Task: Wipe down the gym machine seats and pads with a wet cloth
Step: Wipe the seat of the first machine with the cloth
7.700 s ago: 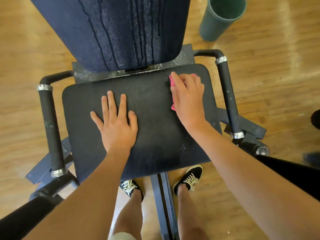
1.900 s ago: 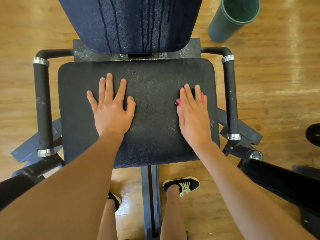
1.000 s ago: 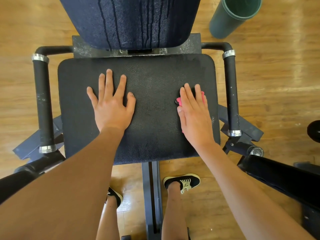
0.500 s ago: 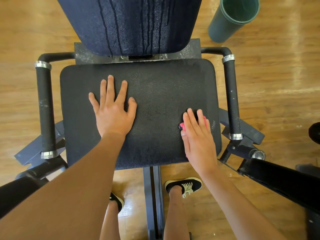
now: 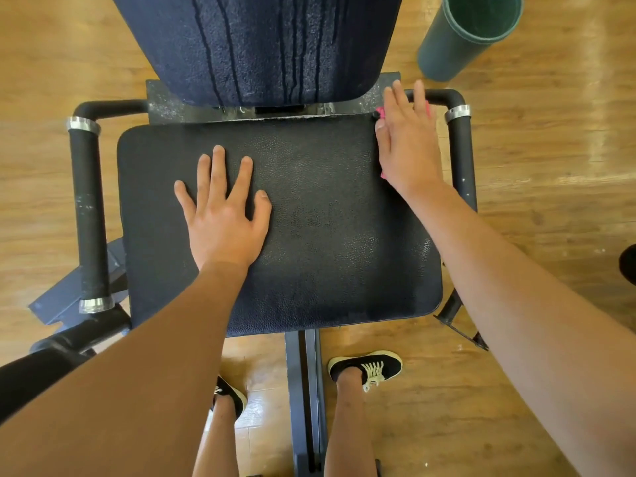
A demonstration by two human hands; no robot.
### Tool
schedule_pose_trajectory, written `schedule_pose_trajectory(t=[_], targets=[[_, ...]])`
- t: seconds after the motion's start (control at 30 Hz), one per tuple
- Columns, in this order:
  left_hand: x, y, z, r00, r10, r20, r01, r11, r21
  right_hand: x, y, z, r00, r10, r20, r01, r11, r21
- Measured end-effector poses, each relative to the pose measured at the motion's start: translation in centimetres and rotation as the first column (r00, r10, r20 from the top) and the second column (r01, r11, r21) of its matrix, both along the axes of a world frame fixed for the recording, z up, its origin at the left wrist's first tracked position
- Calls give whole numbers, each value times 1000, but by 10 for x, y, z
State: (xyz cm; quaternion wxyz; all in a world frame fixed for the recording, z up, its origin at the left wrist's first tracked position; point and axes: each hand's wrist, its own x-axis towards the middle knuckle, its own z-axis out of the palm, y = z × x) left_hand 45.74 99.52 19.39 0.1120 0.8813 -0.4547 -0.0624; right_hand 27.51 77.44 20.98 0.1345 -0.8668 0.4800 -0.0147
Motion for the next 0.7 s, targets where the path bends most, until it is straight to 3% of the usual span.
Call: schedule_pose_trajectory(t=[0.33,0.7], targets=[[0,1,0,1000,-3,-7,3,1000,0,-49,84,4,998,40,-51,-38,998,40],[1,1,0,1000,-3,1,3,1000,13,-4,0,-3,999,-49,-14,50,998,32]])
